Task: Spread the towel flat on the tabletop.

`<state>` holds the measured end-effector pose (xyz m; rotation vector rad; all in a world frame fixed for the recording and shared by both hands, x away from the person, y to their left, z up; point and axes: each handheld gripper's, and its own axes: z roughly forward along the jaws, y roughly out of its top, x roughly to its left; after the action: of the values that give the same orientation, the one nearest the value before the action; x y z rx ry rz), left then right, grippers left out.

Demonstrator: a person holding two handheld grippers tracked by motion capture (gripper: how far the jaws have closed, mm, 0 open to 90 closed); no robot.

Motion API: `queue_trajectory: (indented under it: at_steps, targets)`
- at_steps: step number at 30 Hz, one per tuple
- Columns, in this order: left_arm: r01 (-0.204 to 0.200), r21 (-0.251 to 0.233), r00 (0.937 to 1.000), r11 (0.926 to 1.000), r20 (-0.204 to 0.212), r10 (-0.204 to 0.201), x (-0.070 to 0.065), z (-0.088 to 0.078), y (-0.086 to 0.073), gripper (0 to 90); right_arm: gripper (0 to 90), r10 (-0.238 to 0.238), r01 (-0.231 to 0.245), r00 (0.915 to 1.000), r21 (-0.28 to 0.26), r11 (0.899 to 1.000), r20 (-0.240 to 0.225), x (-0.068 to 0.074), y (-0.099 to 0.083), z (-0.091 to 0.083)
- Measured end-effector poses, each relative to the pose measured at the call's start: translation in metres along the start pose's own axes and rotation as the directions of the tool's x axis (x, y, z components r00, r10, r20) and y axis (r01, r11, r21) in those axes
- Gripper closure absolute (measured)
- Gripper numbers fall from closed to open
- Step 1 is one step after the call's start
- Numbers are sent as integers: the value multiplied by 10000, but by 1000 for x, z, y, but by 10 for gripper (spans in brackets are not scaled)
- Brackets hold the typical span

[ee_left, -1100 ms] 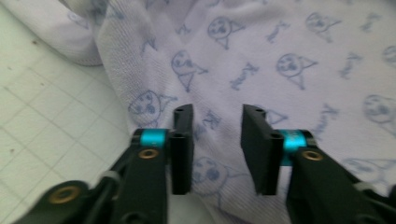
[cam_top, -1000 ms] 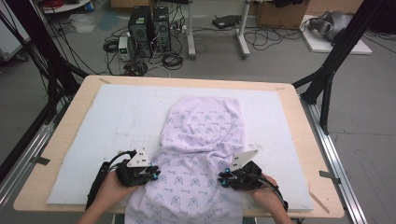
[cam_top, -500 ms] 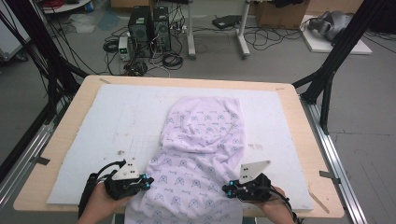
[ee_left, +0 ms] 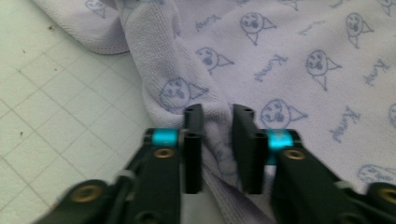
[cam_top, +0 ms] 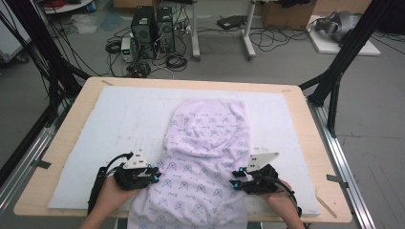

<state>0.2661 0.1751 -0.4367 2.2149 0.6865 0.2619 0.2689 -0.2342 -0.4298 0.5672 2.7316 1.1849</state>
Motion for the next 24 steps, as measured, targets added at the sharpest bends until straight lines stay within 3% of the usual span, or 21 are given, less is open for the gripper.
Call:
queue_trajectory:
  at_steps: [3,12,14,16,19,21,24]
  targets:
    - [-186,72,9998,9998,-95,187,-2,-3,-2,854,648,164,-161,9997,165,9997,-180,0,-4,10]
    - [-317,-365,9993,9988,-205,310,-11,-36,-12,862,719,-56,67,9996,410,9991,-271,8,-7,7]
    - [-345,-454,9994,9984,-72,342,-16,-44,-14,862,774,-108,126,9994,580,9982,-322,13,-8,5]
    - [-427,-484,9990,9979,74,431,-24,-50,-15,861,836,-256,303,9971,656,9974,-721,16,-9,2]
    - [-531,-460,9966,9975,602,558,-33,-57,-15,858,842,-487,573,9933,806,9951,-1052,24,-10,-4]
    - [-546,-468,9948,9974,832,583,-34,-58,-15,829,796,-599,669,9936,723,9951,-960,28,-10,-10]
    - [-366,-630,9975,9973,581,403,-26,-57,-11,703,751,-447,473,9974,458,9978,-570,24,-7,-20]
